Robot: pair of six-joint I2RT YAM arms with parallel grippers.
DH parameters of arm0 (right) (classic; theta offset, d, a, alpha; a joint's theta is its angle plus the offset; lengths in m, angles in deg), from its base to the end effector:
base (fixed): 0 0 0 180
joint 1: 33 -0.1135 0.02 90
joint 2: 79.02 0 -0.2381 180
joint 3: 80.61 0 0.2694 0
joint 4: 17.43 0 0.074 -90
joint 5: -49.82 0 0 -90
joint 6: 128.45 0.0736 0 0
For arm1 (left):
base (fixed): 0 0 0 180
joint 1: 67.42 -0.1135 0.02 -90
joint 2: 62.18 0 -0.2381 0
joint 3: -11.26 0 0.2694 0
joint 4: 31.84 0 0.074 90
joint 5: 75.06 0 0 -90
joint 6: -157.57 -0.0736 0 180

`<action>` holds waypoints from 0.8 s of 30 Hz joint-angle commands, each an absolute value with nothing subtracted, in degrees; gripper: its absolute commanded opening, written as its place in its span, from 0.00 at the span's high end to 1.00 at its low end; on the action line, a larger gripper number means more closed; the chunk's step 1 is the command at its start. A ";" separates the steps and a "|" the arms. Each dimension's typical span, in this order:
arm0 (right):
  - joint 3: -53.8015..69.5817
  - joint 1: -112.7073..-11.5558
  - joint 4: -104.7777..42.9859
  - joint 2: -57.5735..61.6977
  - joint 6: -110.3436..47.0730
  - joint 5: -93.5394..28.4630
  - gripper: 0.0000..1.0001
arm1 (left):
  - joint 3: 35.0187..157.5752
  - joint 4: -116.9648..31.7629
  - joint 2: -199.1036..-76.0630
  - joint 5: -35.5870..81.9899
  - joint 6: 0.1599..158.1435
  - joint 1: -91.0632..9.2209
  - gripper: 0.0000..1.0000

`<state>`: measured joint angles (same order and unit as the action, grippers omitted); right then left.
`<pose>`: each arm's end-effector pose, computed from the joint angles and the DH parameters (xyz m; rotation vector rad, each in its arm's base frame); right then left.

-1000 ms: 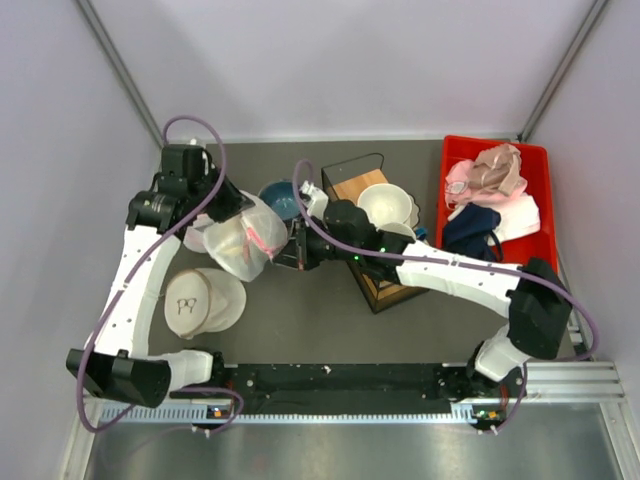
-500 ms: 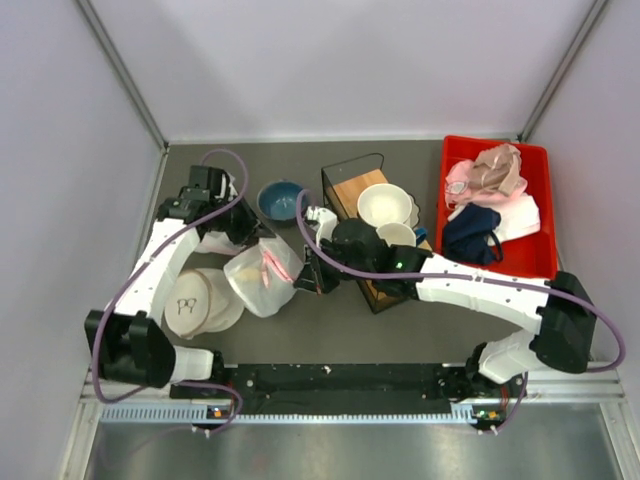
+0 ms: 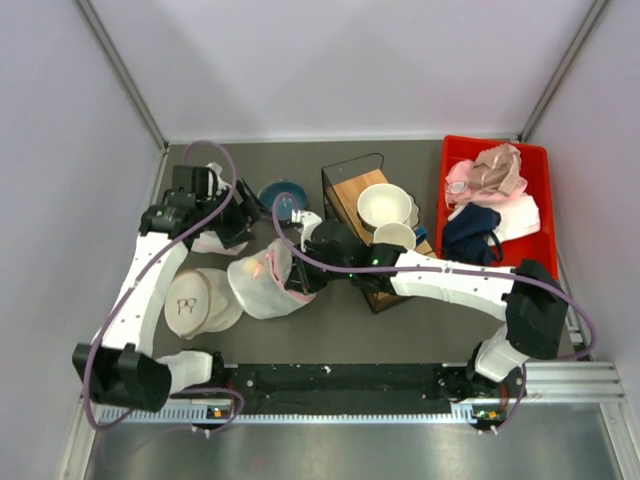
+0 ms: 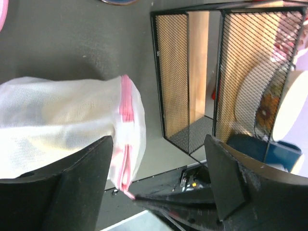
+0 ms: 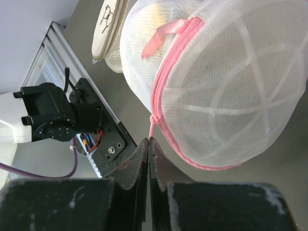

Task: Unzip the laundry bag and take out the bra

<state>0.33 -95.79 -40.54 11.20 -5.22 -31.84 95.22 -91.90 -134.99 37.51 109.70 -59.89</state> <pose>0.1783 0.3702 0.2295 -0.6907 2.2484 1.0752 0.3009 -0.0683 0.2861 -0.5693 2.4613 -0.8527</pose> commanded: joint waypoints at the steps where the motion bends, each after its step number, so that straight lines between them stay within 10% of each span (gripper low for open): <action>1: 1.69 -96.55 -37.60 9.58 -4.35 -32.97 1.00 | 90.94 -93.84 -127.50 38.23 112.12 -59.69 0.21; 14: 0.28 -96.55 -37.42 8.17 -3.47 -33.41 1.00 | 78.88 -87.16 -125.72 41.66 115.82 -54.77 0.35; 18: 0.02 -96.55 -38.12 7.82 -3.38 -33.59 1.00 | 79.15 -85.66 -128.27 41.48 115.91 -53.80 0.72; 19: -0.15 -96.55 -38.47 7.30 -3.38 -34.11 1.00 | 79.58 -85.66 -129.05 41.48 115.65 -53.80 0.97; 24: -2.52 -96.64 -42.60 3.87 -5.66 -36.13 1.00 | 87.84 -91.45 -130.29 37.27 112.05 -53.97 1.00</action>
<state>-0.68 -95.83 -40.54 9.47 -3.95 -34.38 80.57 -90.00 -130.23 40.50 114.99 -53.92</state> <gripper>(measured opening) 0.004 0.020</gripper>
